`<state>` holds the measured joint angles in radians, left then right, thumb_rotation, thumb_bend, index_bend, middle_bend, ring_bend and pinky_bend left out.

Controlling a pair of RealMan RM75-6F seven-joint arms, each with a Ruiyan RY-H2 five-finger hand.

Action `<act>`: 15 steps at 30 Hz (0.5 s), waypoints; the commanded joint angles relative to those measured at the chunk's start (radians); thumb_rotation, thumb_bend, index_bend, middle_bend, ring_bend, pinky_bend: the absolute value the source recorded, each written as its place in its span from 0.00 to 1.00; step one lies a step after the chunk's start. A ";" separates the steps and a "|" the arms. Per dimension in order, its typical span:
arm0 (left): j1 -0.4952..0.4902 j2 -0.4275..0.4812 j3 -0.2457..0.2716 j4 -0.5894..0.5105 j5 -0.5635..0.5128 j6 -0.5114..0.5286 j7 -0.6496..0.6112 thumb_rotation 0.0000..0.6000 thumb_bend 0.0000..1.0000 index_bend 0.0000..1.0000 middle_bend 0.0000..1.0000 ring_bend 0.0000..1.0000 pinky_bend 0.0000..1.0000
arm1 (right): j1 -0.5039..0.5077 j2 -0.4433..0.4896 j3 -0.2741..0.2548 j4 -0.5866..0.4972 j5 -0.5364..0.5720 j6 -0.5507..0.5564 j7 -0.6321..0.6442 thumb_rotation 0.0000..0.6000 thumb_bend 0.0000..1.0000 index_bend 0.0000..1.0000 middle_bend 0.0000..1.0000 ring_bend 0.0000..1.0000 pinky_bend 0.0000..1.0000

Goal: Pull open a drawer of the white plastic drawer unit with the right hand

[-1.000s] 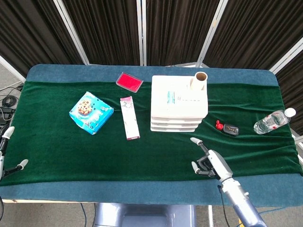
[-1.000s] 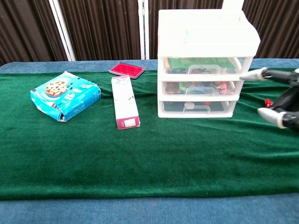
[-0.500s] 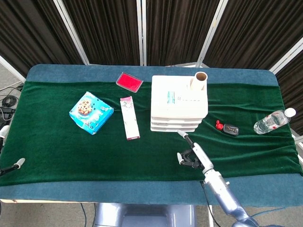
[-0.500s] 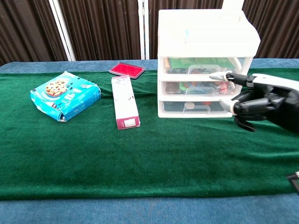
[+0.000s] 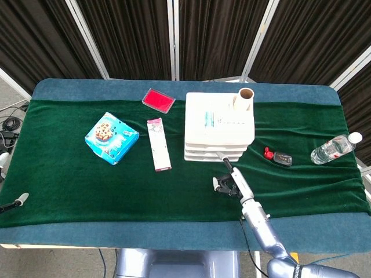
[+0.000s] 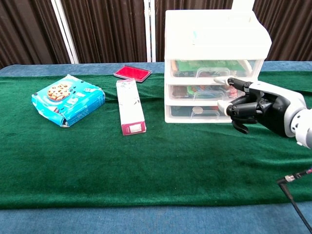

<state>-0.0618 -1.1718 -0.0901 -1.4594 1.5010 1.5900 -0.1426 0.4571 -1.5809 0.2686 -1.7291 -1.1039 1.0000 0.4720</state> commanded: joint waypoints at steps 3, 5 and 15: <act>-0.001 0.001 -0.001 0.001 -0.002 -0.003 -0.004 1.00 0.00 0.00 0.00 0.00 0.00 | 0.002 -0.032 0.017 0.025 0.018 0.020 -0.009 1.00 0.50 0.00 0.94 0.97 0.83; 0.000 0.001 -0.001 0.001 -0.003 -0.003 -0.005 1.00 0.00 0.00 0.00 0.00 0.00 | 0.004 -0.042 0.022 0.036 0.026 0.020 -0.008 1.00 0.50 0.00 0.94 0.97 0.83; -0.001 0.003 -0.003 0.003 -0.008 -0.008 -0.014 1.00 0.00 0.00 0.00 0.00 0.00 | 0.018 -0.068 0.051 0.067 0.046 0.012 -0.006 1.00 0.51 0.06 0.94 0.97 0.83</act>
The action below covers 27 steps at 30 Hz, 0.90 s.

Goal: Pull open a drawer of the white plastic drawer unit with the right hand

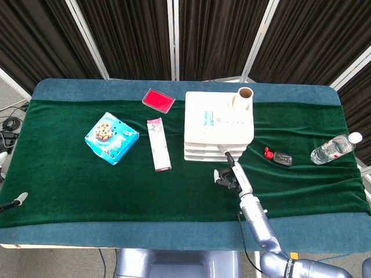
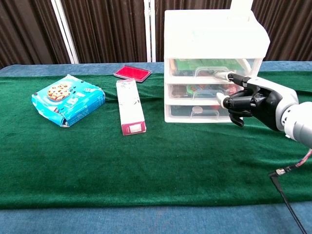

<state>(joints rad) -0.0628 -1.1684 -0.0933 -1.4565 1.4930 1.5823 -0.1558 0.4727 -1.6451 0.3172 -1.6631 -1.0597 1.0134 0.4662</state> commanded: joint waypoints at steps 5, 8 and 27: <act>0.000 0.000 0.002 0.000 0.004 0.000 -0.001 1.00 0.00 0.00 0.00 0.00 0.00 | 0.009 -0.018 0.009 0.004 0.007 -0.009 0.000 1.00 0.51 0.07 0.94 0.97 0.83; 0.000 0.001 0.002 0.000 0.004 0.000 -0.002 1.00 0.00 0.00 0.00 0.00 0.00 | 0.011 -0.025 0.013 0.008 0.011 -0.009 -0.003 1.00 0.51 0.08 0.94 0.97 0.83; 0.000 0.001 0.002 0.003 0.002 -0.003 -0.006 1.00 0.00 0.00 0.00 0.00 0.00 | 0.006 -0.031 0.017 -0.012 0.014 -0.024 0.008 1.00 0.51 0.10 0.94 0.97 0.83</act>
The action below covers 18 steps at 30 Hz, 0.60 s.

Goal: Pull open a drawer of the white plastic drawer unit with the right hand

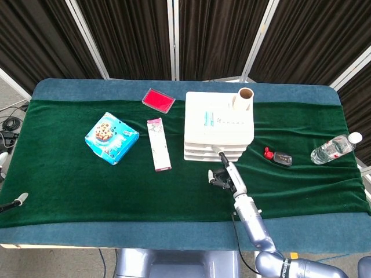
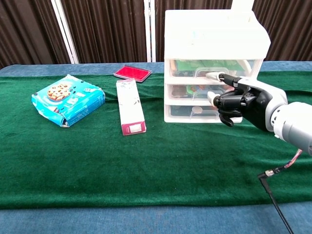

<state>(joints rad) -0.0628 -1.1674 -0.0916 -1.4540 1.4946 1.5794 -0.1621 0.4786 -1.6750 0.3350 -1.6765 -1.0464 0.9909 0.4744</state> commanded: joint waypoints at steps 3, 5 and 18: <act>0.000 0.000 -0.001 0.001 -0.002 0.000 -0.002 1.00 0.00 0.00 0.00 0.00 0.00 | 0.002 -0.005 -0.001 0.004 0.002 -0.007 0.001 1.00 0.51 0.11 0.94 0.97 0.83; 0.000 0.000 -0.001 0.001 -0.001 -0.001 -0.002 1.00 0.00 0.00 0.00 0.00 0.00 | 0.004 -0.008 0.000 0.005 0.001 -0.008 0.000 1.00 0.51 0.11 0.94 0.97 0.83; 0.001 0.002 -0.002 0.002 -0.003 0.000 -0.009 1.00 0.00 0.00 0.00 0.00 0.00 | 0.017 -0.016 0.012 0.000 0.015 -0.017 -0.018 1.00 0.51 0.11 0.94 0.97 0.83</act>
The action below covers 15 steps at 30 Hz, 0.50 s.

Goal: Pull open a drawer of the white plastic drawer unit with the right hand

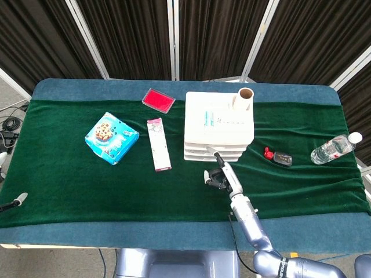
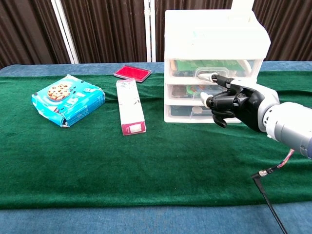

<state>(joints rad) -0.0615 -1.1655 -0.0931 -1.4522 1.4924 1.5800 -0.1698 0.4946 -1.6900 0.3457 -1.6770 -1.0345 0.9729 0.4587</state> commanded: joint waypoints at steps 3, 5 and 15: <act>-0.001 0.000 0.000 0.001 -0.001 -0.002 -0.002 1.00 0.00 0.00 0.00 0.00 0.00 | 0.000 -0.002 0.002 0.003 0.006 0.003 -0.006 1.00 0.51 0.11 0.94 0.97 0.83; -0.001 0.000 0.001 0.001 0.000 -0.003 -0.001 1.00 0.00 0.00 0.00 0.00 0.00 | 0.000 -0.002 0.003 0.003 0.009 0.000 -0.004 1.00 0.51 0.11 0.94 0.97 0.83; -0.002 -0.001 0.003 0.000 0.005 -0.004 0.003 1.00 0.00 0.00 0.00 0.00 0.00 | 0.012 -0.011 0.002 0.011 -0.007 -0.018 0.000 1.00 0.51 0.13 0.94 0.97 0.83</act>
<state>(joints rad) -0.0632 -1.1662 -0.0898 -1.4519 1.4971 1.5762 -0.1664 0.5056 -1.6999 0.3477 -1.6667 -1.0416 0.9558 0.4594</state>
